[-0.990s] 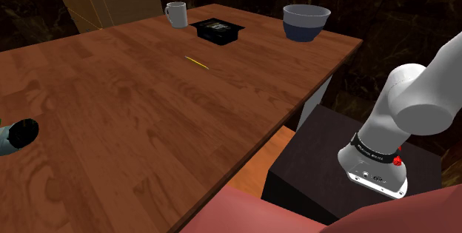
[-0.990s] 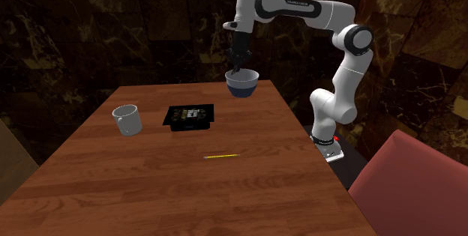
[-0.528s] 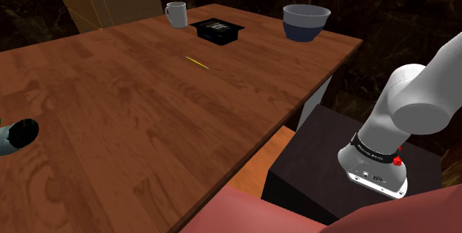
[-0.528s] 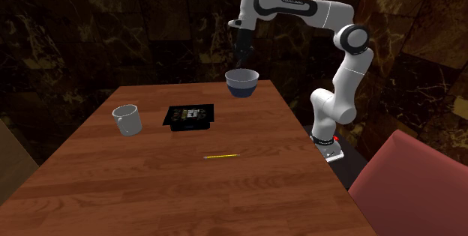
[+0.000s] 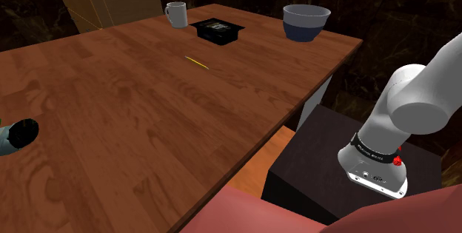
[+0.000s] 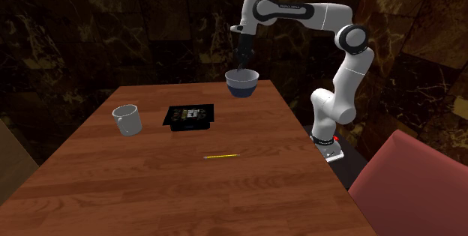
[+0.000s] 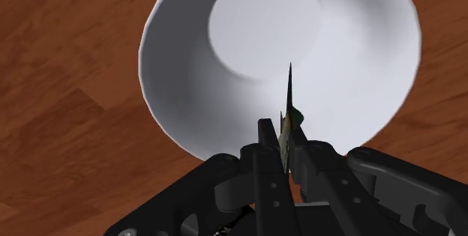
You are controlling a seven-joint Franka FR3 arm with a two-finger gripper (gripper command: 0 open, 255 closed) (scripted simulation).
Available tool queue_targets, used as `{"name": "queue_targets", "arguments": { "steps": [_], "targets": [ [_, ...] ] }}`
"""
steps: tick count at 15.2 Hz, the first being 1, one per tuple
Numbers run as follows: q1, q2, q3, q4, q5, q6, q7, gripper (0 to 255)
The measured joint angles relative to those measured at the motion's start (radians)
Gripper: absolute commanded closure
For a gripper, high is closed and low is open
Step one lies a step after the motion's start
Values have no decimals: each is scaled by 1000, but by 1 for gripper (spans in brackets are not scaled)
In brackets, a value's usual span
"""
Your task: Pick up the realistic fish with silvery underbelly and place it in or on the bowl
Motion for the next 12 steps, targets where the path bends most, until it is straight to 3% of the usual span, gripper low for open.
{"name": "queue_targets", "arguments": {
  "steps": [5,12],
  "targets": [
    [-7,-22,4,-93,-10,74,-8,255],
    [-8,-24,4,-109,-12,88,-12,255]
  ]
}}
